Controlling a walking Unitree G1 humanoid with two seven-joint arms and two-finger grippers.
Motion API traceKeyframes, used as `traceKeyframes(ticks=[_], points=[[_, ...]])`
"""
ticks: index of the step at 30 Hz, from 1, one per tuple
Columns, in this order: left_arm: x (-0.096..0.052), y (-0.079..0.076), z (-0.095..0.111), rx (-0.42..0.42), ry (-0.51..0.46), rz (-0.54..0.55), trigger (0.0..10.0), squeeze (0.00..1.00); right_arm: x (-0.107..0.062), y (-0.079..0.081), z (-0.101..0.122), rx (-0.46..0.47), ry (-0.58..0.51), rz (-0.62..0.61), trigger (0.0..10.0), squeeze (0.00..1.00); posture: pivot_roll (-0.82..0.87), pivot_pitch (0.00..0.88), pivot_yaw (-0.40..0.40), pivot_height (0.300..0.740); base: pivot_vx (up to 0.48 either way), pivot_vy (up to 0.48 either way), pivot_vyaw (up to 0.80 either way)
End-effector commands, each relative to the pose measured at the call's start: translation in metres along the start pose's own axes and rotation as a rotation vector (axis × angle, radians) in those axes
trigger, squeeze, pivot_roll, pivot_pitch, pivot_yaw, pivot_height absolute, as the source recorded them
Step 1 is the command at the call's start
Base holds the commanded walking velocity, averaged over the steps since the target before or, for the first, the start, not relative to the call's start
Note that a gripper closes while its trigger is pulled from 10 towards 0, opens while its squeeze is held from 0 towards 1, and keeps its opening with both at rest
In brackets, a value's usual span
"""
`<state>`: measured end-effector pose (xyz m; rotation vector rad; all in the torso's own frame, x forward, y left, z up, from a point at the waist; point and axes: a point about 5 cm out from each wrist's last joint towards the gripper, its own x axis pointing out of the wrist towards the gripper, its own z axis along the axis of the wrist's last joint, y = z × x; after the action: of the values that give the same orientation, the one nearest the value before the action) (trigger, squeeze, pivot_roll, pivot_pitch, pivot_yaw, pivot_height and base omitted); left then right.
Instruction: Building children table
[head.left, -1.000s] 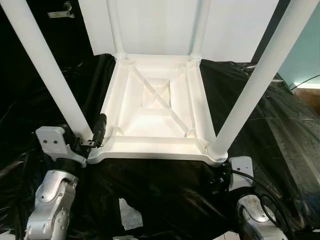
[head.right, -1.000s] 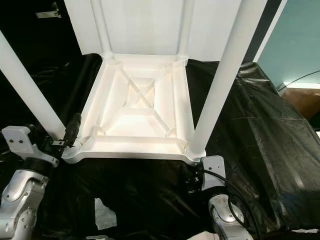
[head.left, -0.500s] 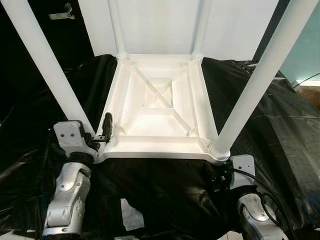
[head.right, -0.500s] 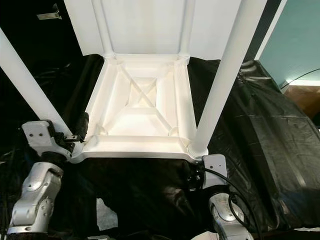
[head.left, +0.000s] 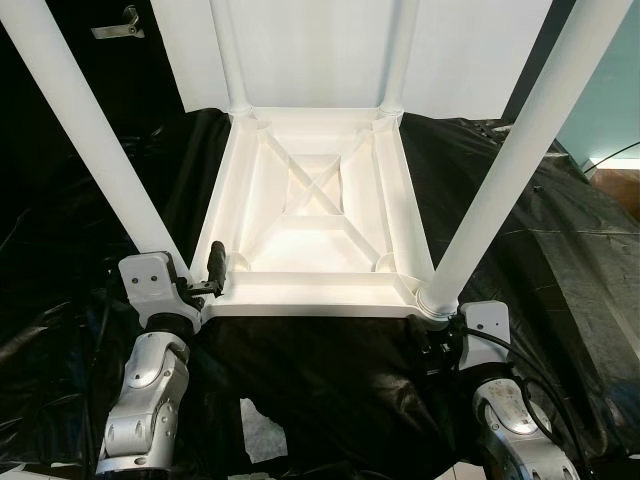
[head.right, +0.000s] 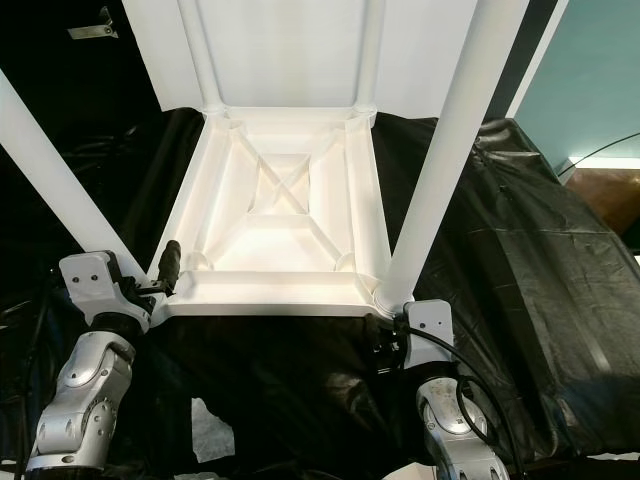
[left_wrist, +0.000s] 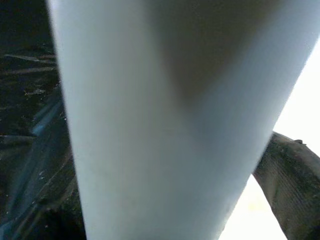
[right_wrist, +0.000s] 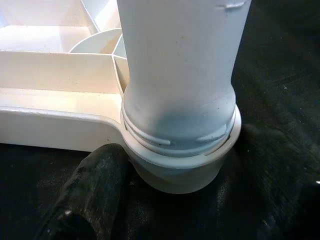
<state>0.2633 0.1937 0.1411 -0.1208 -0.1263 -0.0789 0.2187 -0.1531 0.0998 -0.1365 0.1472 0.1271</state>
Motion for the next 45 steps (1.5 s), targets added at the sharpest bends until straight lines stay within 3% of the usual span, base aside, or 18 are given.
traceKeyframes(ticks=[1, 8, 9, 10, 11, 13, 14, 29, 30, 31, 38, 45], points=[[-0.003, -0.001, -0.002, -0.004, -0.005, -0.015, 10.0, 1.0, 0.0, 0.002, 0.006, 0.003, -0.02, 0.011, 10.0, 0.0, 0.03, 0.046, -0.007, 0.74, 0.0, 0.0, 0.0], [-0.003, -0.002, 0.002, -0.002, -0.039, -0.011, 10.0, 1.0, 0.001, 0.002, 0.005, 0.0, -0.019, 0.015, 10.0, 0.0, 0.03, 0.043, -0.007, 0.74, 0.0, 0.0, 0.0], [-0.003, -0.002, 0.001, 0.006, -0.035, -0.003, 9.0, 1.0, 0.001, 0.002, 0.006, -0.001, -0.02, 0.016, 10.0, 0.0, 0.02, 0.044, -0.007, 0.74, 0.0, 0.0, 0.0], [-0.003, -0.002, 0.001, 0.012, -0.033, 0.003, 9.0, 1.0, 0.001, 0.002, 0.006, -0.001, -0.02, 0.017, 10.0, 0.0, 0.02, 0.044, -0.007, 0.74, 0.0, 0.0, 0.0], [-0.002, -0.001, 0.0, 0.022, -0.033, 0.015, 0.0, 0.96, 0.001, 0.002, 0.006, -0.001, -0.02, 0.018, 10.0, 0.0, 0.02, 0.045, -0.009, 0.74, 0.0, 0.0, 0.0], [-0.002, -0.001, 0.0, 0.022, -0.033, 0.015, 0.0, 0.96, 0.001, 0.002, 0.006, -0.001, -0.02, 0.018, 10.0, 0.0, 0.02, 0.045, -0.009, 0.74, 0.0, 0.0, 0.0], [-0.002, 0.0, 0.0, 0.027, -0.035, 0.025, 0.0, 0.0, 0.001, 0.002, 0.006, -0.001, -0.02, 0.019, 10.0, 0.0, 0.02, 0.047, -0.009, 0.74, 0.0, 0.0, 0.0], [-0.001, -0.001, -0.003, 0.071, -0.024, 0.01, 0.0, 0.0, 0.003, 0.004, 0.008, -0.033, -0.036, 0.022, 10.0, 0.0, 0.02, 0.048, -0.002, 0.74, 0.0, 0.0, 0.0], [-0.001, -0.002, -0.004, 0.072, -0.016, 0.006, 6.6, 0.0, 0.003, 0.004, 0.009, -0.044, -0.04, 0.022, 10.0, 0.0, 0.02, 0.048, -0.002, 0.74, 0.0, 0.0, 0.0], [-0.001, -0.003, -0.005, 0.067, -0.008, 0.001, 10.0, 0.0, 0.003, 0.004, 0.009, -0.061, -0.045, 0.024, 10.0, 0.0, 0.02, 0.049, -0.002, 0.74, 0.0, 0.0, 0.0], [-0.001, -0.005, -0.007, 0.067, 0.005, -0.011, 10.0, 0.0, 0.001, 0.007, 0.022, -0.188, -0.12, 0.02, 10.0, 0.0, 0.02, 0.052, 0.001, 0.74, 0.0, 0.0, 0.0], [-0.001, -0.006, -0.008, 0.078, 0.007, -0.019, 10.0, 0.0, -0.001, 0.006, 0.036, -0.229, -0.195, -0.01, 10.0, 0.0, 0.01, 0.051, 0.005, 0.74, 0.0, 0.0, 0.0]])
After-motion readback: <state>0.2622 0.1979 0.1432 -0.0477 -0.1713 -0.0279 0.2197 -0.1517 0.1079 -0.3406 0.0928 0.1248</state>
